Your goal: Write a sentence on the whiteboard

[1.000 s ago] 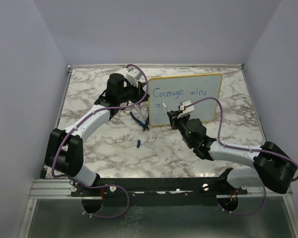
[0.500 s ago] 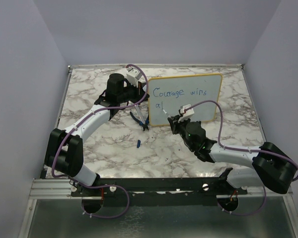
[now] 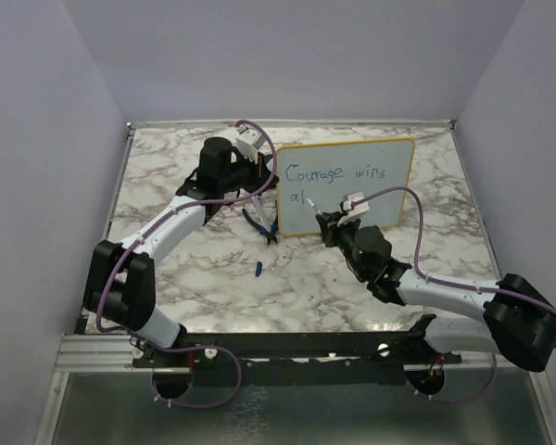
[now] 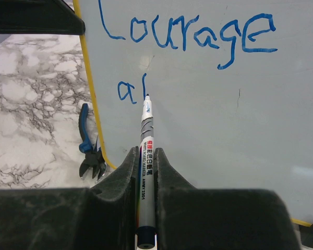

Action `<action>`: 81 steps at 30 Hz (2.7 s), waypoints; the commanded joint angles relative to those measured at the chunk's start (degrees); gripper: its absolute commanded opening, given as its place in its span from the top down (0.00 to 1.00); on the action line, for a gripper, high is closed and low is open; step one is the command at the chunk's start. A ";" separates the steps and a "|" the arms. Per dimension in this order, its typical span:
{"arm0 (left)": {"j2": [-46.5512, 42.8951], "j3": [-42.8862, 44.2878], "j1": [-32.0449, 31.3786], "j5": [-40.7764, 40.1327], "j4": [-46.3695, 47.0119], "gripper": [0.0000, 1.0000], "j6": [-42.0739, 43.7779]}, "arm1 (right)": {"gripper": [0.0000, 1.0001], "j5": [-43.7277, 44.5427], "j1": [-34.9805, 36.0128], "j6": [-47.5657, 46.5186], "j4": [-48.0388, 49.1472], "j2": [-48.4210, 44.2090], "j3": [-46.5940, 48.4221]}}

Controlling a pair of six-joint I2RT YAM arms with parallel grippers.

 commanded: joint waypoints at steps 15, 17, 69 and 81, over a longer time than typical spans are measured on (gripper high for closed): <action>-0.93 0.34 -0.92 1.00 -1.59 1.00 0.70 | 0.99 4.79 0.01 -2.07 0.61 4.26 2.27; -0.96 0.34 -0.93 0.99 -1.61 1.00 0.67 | 0.99 4.95 0.01 -1.80 0.33 4.37 2.01; -1.34 0.26 -0.92 0.91 -1.62 1.00 0.82 | 0.99 8.85 0.01 -1.44 -0.97 3.26 0.54; -1.28 0.26 -0.93 0.84 -1.68 1.00 0.88 | 0.99 9.66 0.01 0.31 -2.69 2.23 -1.52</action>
